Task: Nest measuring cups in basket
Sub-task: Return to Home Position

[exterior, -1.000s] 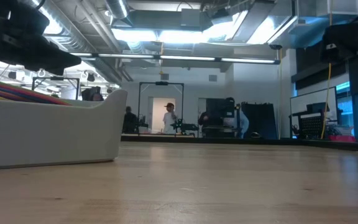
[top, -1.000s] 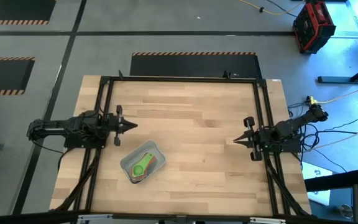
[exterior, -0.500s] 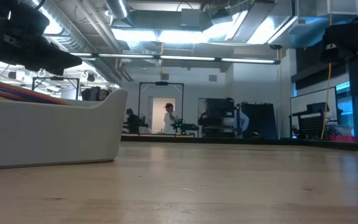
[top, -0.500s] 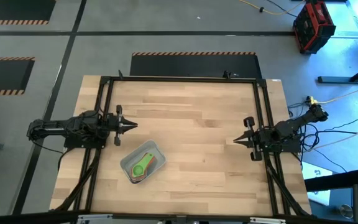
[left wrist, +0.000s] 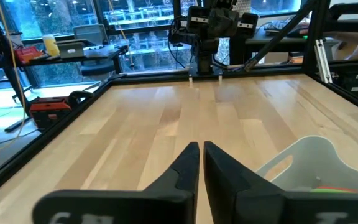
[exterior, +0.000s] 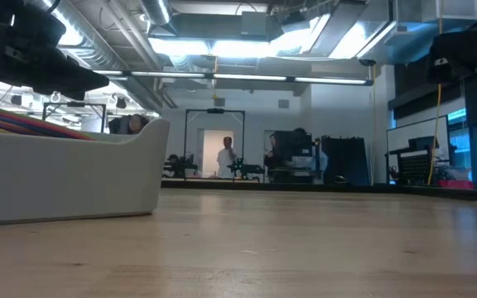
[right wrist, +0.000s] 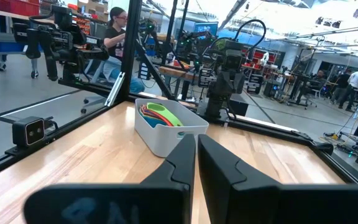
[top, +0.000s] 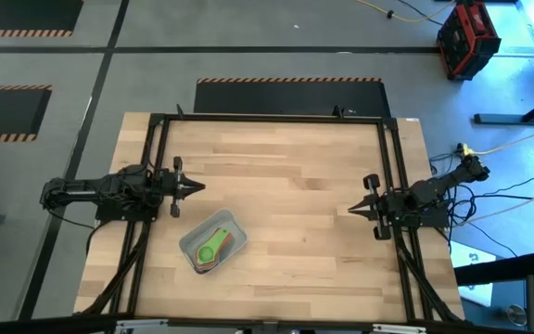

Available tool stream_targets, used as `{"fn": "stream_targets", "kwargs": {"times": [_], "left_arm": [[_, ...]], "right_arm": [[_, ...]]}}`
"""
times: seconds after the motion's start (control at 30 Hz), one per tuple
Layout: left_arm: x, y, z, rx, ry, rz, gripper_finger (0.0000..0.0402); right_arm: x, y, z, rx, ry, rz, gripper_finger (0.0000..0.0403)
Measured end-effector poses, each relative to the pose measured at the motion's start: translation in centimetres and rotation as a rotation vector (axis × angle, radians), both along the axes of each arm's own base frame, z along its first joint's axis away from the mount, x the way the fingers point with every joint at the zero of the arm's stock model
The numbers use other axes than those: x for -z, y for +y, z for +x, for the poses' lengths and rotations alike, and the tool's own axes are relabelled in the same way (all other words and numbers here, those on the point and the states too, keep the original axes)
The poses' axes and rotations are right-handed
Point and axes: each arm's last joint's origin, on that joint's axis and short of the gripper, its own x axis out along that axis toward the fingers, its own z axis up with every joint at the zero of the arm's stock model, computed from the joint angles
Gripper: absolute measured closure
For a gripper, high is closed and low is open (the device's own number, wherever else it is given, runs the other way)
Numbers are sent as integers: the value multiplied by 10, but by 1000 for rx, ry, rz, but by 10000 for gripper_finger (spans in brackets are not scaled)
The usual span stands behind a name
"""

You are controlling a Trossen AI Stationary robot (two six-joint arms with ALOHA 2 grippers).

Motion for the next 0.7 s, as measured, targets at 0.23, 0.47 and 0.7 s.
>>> {"fn": "stream_targets", "kwargs": {"times": [0.23,0.47,0.7], "left_arm": [[0,0,0,0,0,0,395],[0,0,0,0,0,0,401],[0,0,0,0,0,0,391]], "right_arm": [[0,0,0,0,0,0,378],[0,0,0,0,0,0,378],[0,0,0,0,0,0,378]]}}
